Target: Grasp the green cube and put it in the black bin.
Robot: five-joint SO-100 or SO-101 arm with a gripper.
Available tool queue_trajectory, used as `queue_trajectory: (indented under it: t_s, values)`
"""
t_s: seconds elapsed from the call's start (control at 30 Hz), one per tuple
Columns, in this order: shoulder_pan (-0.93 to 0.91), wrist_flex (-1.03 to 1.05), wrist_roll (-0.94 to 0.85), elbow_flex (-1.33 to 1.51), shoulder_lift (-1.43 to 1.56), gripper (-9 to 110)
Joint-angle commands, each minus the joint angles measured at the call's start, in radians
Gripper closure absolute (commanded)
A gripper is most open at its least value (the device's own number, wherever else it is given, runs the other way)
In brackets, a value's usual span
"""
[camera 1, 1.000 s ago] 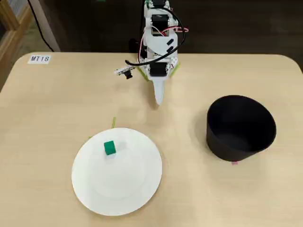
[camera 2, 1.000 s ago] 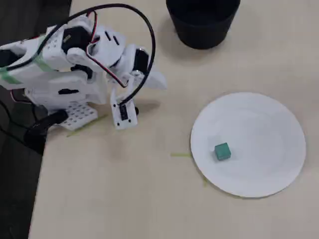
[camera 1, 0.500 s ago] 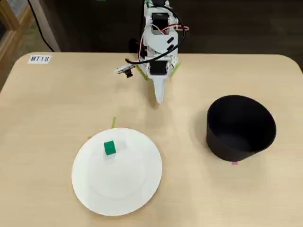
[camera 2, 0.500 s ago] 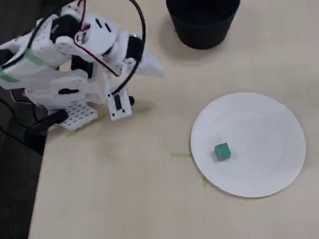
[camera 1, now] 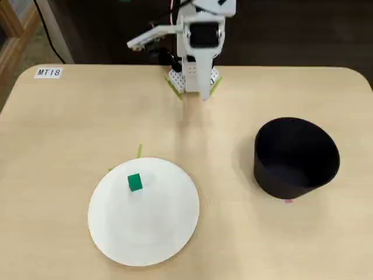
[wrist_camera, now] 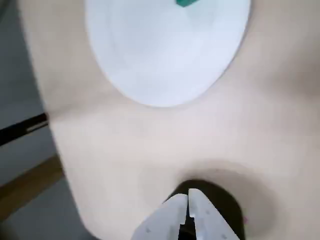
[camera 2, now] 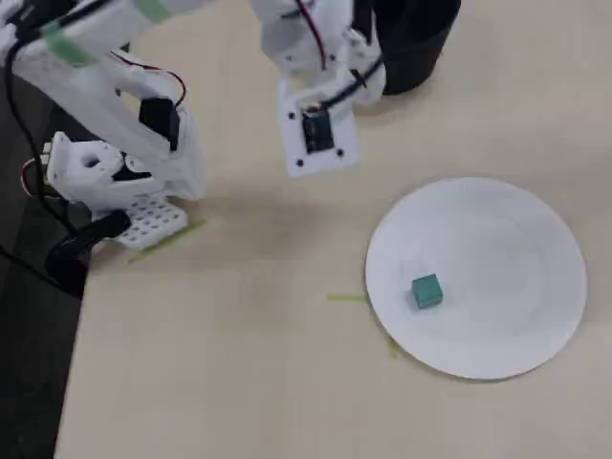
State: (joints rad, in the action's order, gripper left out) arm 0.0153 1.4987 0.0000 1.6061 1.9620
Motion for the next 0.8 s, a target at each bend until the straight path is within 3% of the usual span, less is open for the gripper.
queue_trajectory:
  t_s: [0.0,0.33,0.77]
  values:
    - [-0.014,-0.018,-0.058,-0.077,-0.135,102]
    - [-0.322,-0.087,-0.279,-0.101,-0.219,102]
    - [-0.354,-0.158,-0.615,-0.308,-0.517,102]
